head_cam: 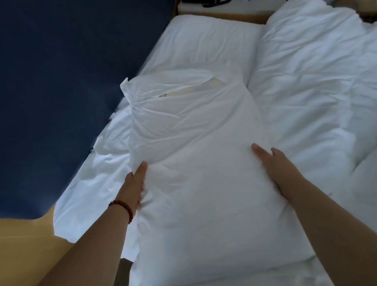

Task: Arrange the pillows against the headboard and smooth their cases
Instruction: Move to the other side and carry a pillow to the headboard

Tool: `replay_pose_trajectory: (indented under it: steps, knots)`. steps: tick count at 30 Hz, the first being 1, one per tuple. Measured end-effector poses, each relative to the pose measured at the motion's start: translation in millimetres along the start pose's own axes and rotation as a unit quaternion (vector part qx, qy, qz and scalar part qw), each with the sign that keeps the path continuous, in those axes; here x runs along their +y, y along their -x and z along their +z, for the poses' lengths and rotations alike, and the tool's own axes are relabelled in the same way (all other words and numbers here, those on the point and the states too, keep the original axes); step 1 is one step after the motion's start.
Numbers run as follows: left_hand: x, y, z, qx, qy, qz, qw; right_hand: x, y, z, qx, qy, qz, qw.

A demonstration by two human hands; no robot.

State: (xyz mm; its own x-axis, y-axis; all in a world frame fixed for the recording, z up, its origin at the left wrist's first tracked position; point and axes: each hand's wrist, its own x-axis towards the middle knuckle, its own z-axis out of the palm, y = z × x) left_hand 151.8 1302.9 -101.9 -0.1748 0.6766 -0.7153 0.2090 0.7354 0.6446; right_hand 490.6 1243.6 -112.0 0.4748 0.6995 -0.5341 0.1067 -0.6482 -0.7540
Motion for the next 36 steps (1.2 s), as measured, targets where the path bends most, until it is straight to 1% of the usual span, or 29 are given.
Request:
replay_pose_trajectory:
  steps: [1, 3, 5, 7, 11, 15, 19, 22, 25, 36]
  knots:
    - [4.8, -2.2, -2.4, -0.004, 0.012, -0.016, 1.0, -5.4, 0.5, 2.0, -0.001, -0.021, 0.016, 1.0]
    - [11.5, -7.5, -7.6, -0.024, 0.019, -0.01, 0.999, -17.7, 6.2, 8.4, -0.009, -0.06, 0.034, 0.998]
    - [16.3, -10.9, -15.1, -0.023, 0.024, 0.026, 0.999, -29.2, 20.4, 19.9, -0.007, -0.078, 0.016, 0.997]
    - [24.4, -10.5, -28.9, -0.014, 0.029, 0.064, 0.997, -38.8, 37.1, 38.7, 0.027, -0.086, -0.008, 0.996]
    - [48.7, -16.6, -59.5, -0.025, 0.047, 0.099, 0.994, -66.4, 68.8, 68.2, 0.081, -0.145, -0.039, 0.985]
    - [72.9, -19.9, -73.3, -0.039, 0.047, 0.147, 0.987, -86.3, 83.2, 74.7, 0.105, -0.186, -0.073, 0.974]
    - [101.3, -10.6, -63.9, -0.037, 0.067, 0.213, 0.974, -105.5, 79.2, 62.2, 0.115, -0.213, -0.104, 0.965]
    - [126.8, -1.4, -48.1, -0.018, 0.072, 0.258, 0.963, -125.2, 66.7, 43.8, 0.118, -0.218, -0.127, 0.961]
    - [153.0, 3.1, -32.2, 0.0, 0.084, 0.285, 0.955, -146.0, 53.4, 23.9, 0.108, -0.226, -0.149, 0.956]
    - [259.0, 31.0, 0.9, -0.008, 0.087, 0.366, 0.926, -218.7, 32.2, -34.1, 0.118, -0.279, -0.202, 0.931]
